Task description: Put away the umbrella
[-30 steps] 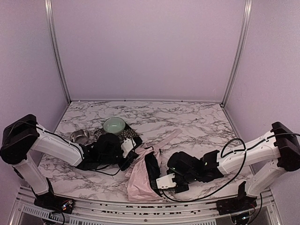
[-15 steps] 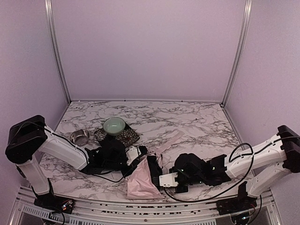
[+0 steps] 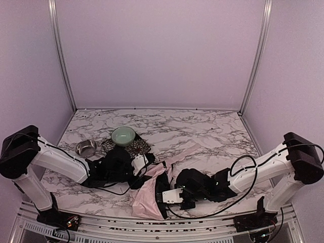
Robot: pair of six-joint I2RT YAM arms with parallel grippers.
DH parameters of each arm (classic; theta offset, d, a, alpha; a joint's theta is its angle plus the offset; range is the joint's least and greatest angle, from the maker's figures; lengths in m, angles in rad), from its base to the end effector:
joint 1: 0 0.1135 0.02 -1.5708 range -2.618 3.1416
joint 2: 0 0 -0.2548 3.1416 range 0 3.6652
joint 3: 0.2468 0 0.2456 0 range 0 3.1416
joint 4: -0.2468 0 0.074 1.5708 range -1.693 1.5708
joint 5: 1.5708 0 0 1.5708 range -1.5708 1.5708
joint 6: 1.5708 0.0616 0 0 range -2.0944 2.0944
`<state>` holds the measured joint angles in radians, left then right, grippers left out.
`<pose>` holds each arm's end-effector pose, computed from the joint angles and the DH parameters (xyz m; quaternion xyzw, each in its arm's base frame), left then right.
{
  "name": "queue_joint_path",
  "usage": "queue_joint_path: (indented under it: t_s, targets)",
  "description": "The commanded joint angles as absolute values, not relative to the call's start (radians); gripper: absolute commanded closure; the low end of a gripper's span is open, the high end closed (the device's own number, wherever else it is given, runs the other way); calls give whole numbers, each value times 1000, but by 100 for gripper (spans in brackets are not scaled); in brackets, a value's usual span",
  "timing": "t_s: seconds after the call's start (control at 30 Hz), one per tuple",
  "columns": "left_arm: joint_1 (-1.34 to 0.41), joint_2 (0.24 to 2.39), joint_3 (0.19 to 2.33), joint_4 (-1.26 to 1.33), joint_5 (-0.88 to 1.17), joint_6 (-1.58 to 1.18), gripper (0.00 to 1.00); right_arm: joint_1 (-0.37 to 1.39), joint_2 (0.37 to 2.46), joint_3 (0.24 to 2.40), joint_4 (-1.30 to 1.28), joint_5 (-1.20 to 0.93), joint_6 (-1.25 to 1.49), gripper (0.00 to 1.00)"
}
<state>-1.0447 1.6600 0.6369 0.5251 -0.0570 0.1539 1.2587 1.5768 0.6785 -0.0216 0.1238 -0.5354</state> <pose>0.1723 -0.2897 0.1305 0.4726 0.7177 -0.1980 0.4716 0.0990 0.2819 0.1119 -0.7267 0.6055 0.0581 0.3192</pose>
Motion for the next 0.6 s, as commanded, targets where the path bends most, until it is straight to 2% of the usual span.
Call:
queue_joint_path:
  t_s: [0.0, 0.07, 0.17, 0.2, 0.23, 0.33, 0.4, 0.43, 0.53, 0.57]
  targets:
    - [-1030, 1488, 584, 493, -96, 191, 18, 1255, 1626, 676, -52, 169, -511, 100]
    - [-1013, 1387, 555, 490, -138, 211, 9, 1255, 1630, 676, -53, 175, -513, 100]
    - [-1001, 1265, 527, 458, -185, 229, 6, 1256, 1635, 679, -64, 182, -518, 100]
    - [-1002, 1226, 524, 435, -157, 229, 9, 1255, 1635, 680, -67, 182, -520, 100]
    - [-1005, 1191, 523, 408, -105, 222, 18, 1254, 1637, 678, -69, 184, -521, 100]
    - [-1038, 1102, 504, 384, 89, 194, 34, 1255, 1635, 679, -73, 187, -520, 100]
    - [-1074, 1061, 497, 369, 142, 183, 38, 1255, 1636, 678, -73, 183, -519, 100]
    - [-1093, 1040, 497, 359, 139, 186, 36, 1255, 1637, 678, -73, 182, -518, 100]
    - [-1125, 980, 494, 346, 89, 185, 20, 1255, 1642, 680, -75, 178, -515, 100]
    - [-1130, 960, 497, 337, 74, 187, 17, 1255, 1644, 679, -75, 177, -514, 100]
